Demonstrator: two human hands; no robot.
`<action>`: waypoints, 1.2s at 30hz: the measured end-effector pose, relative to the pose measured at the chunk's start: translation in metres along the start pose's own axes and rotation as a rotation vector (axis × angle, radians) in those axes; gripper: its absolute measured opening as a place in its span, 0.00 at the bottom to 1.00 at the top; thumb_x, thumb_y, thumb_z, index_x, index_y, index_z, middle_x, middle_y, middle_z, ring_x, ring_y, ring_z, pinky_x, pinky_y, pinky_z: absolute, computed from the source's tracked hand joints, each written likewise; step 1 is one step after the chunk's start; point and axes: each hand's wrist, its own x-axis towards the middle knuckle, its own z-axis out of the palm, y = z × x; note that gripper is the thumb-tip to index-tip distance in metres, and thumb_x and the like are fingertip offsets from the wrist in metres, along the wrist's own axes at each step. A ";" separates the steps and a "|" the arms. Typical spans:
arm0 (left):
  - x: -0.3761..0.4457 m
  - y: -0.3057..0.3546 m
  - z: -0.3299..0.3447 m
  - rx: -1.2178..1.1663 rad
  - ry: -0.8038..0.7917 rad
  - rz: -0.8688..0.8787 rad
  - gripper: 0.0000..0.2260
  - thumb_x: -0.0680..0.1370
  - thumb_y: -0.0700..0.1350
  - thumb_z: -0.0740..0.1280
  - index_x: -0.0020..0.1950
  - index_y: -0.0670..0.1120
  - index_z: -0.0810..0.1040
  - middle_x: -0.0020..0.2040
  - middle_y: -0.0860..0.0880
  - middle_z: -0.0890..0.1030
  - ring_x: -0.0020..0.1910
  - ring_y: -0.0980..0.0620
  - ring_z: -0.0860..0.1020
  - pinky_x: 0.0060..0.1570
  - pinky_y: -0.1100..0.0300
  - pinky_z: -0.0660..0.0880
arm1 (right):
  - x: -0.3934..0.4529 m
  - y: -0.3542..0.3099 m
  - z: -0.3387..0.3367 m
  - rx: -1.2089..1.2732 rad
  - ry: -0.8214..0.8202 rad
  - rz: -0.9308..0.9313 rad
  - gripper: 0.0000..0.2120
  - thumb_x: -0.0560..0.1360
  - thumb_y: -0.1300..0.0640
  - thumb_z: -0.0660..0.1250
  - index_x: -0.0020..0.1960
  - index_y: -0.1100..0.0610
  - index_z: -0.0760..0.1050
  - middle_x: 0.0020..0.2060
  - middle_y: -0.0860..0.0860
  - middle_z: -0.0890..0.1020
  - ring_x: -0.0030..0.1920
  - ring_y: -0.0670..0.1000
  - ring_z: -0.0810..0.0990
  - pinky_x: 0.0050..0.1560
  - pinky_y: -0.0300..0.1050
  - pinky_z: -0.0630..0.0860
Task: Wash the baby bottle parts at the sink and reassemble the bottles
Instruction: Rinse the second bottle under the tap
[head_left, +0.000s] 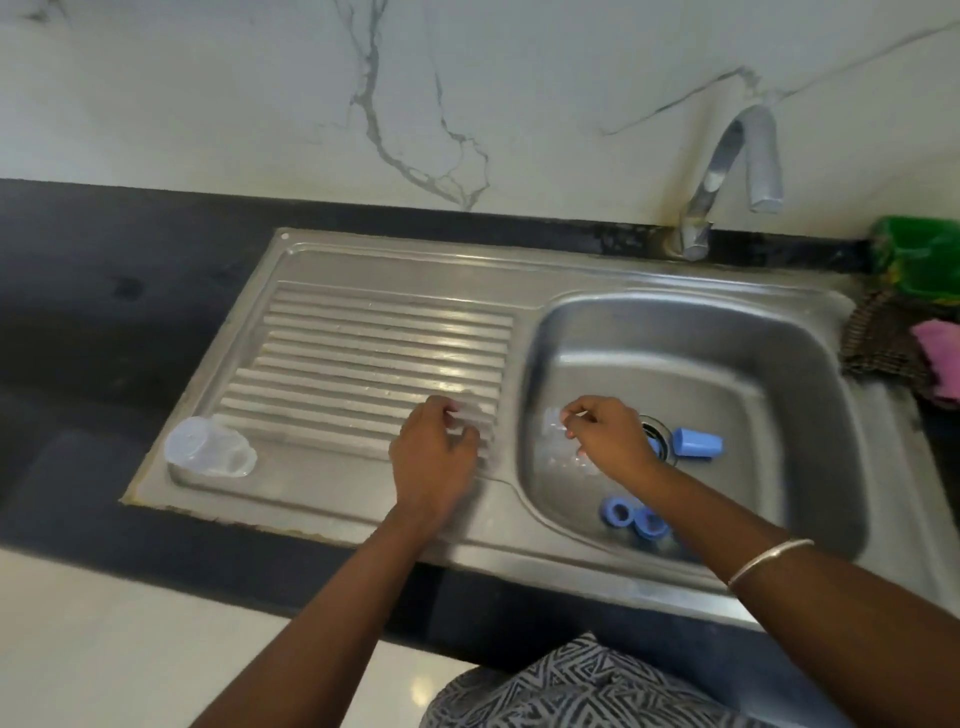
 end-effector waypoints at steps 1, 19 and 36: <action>0.004 0.007 0.008 -0.005 -0.025 0.011 0.08 0.75 0.47 0.69 0.52 0.54 0.74 0.42 0.60 0.76 0.43 0.55 0.78 0.49 0.55 0.73 | 0.004 0.007 -0.007 -0.029 0.030 0.021 0.07 0.76 0.55 0.68 0.41 0.47 0.81 0.34 0.47 0.84 0.34 0.53 0.84 0.43 0.46 0.81; 0.048 0.049 0.115 0.615 -0.349 0.417 0.11 0.77 0.53 0.62 0.56 0.53 0.78 0.51 0.53 0.81 0.51 0.49 0.80 0.49 0.52 0.68 | 0.061 0.089 -0.004 -0.736 -0.368 -0.134 0.28 0.70 0.39 0.74 0.67 0.48 0.74 0.59 0.51 0.79 0.61 0.54 0.77 0.55 0.49 0.76; 0.048 0.064 0.115 0.626 -0.655 0.464 0.34 0.67 0.55 0.70 0.73 0.59 0.65 0.69 0.56 0.73 0.67 0.50 0.72 0.64 0.46 0.64 | 0.038 0.078 -0.018 -0.278 -0.067 -0.113 0.26 0.64 0.34 0.73 0.53 0.49 0.73 0.39 0.45 0.78 0.43 0.50 0.79 0.41 0.46 0.75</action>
